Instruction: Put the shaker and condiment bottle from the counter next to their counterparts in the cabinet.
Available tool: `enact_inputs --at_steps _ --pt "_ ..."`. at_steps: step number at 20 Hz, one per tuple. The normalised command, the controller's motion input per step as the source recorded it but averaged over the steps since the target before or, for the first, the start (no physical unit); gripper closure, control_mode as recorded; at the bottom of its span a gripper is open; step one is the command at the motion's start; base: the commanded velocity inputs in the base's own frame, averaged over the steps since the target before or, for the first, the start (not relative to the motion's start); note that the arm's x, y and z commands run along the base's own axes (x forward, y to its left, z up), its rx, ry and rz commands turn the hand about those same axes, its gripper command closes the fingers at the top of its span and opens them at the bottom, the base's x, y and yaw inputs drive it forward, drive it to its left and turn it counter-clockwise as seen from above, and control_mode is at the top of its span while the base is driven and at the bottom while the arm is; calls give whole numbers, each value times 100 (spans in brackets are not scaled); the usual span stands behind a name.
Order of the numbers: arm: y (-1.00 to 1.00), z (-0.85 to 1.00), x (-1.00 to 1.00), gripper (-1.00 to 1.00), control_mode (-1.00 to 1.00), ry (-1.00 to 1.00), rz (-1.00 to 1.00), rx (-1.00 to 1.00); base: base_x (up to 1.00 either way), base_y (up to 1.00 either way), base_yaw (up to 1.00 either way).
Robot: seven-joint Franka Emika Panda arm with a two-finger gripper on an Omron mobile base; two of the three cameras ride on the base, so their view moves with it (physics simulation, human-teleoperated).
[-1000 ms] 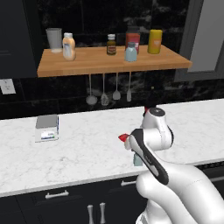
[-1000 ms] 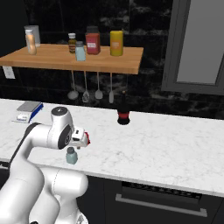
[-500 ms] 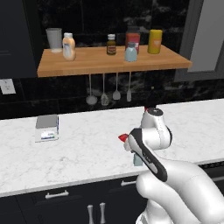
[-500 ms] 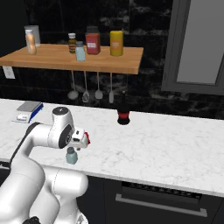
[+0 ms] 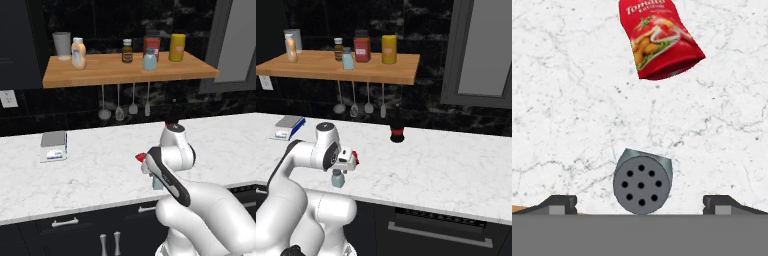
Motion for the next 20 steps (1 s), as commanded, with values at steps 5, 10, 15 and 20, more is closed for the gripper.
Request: enact_inputs --at_steps 5,10,15,20 --pt "0 -20 0 -100 -100 0 0 0 0 0 0" --pt "0 -22 0 -100 -100 0 0 0 0 0 0" --pt "0 -24 0 -100 -100 0 0 0 0 0 0" --pt "0 -26 0 -100 -100 0 0 0 0 0 0"
